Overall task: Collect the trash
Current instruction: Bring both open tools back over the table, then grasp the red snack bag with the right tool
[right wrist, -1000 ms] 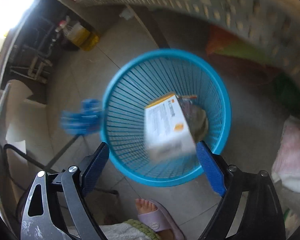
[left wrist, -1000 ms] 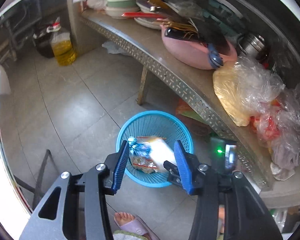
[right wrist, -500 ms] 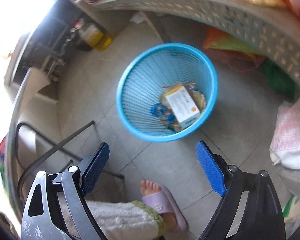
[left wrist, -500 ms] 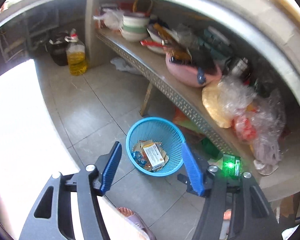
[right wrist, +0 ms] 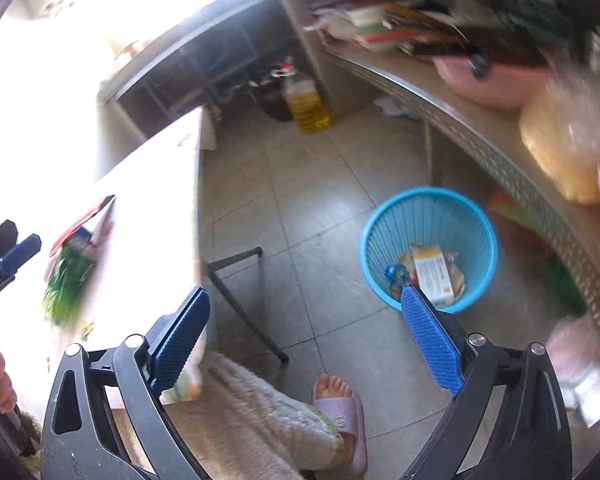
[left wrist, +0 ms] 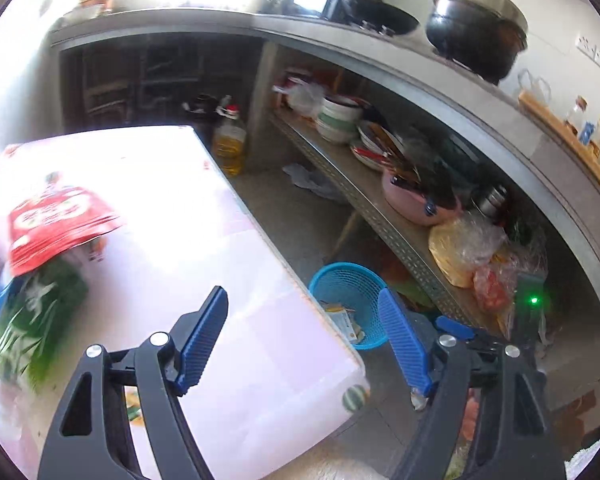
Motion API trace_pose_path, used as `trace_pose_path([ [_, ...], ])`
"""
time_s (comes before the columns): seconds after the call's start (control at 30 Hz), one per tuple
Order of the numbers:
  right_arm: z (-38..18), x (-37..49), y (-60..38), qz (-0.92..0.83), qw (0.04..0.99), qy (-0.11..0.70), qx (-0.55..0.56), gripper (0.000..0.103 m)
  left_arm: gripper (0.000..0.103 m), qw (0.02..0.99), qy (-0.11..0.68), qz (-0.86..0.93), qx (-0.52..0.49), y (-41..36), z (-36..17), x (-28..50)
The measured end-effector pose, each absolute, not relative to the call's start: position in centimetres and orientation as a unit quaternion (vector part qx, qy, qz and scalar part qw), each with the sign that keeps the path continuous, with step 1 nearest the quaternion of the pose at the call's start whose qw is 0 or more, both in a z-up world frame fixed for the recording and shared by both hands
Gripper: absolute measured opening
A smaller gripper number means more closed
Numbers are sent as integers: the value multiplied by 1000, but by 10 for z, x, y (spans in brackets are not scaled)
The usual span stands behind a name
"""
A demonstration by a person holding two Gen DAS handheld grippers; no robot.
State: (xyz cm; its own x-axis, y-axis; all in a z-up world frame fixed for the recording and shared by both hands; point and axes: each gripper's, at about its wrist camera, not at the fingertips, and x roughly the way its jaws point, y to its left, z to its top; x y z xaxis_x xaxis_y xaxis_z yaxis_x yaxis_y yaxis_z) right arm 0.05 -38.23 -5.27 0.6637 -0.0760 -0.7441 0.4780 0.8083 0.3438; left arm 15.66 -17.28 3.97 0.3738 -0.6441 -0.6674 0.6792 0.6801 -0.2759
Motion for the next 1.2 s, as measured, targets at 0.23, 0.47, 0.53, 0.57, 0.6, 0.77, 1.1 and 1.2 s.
trace_pose_path([
  [0.23,-23,16,-340,-165,883,391,199,95,77,851,373,-371,-10,-107,49,148],
  [0.47,1,25,-304,-184,907,364,107,95,77,869,357,-341,-34,-58,49,143],
  [0.53,9,26,-297,-173,915,352,95,95,77,872,356,-334,-43,-45,48,143],
  [0.57,12,27,-296,-159,919,348,97,95,77,873,355,-330,-47,-39,48,143],
  [0.6,16,28,-295,-142,922,344,103,95,77,875,353,-328,-50,-34,48,143],
  [0.77,28,44,-289,-55,927,337,157,95,77,887,341,-306,-55,-11,44,147],
  [1.1,25,135,-265,137,867,383,288,95,77,916,306,-251,-65,37,36,150],
  [1.2,22,168,-257,159,852,394,307,91,77,923,298,-230,-77,58,33,155],
])
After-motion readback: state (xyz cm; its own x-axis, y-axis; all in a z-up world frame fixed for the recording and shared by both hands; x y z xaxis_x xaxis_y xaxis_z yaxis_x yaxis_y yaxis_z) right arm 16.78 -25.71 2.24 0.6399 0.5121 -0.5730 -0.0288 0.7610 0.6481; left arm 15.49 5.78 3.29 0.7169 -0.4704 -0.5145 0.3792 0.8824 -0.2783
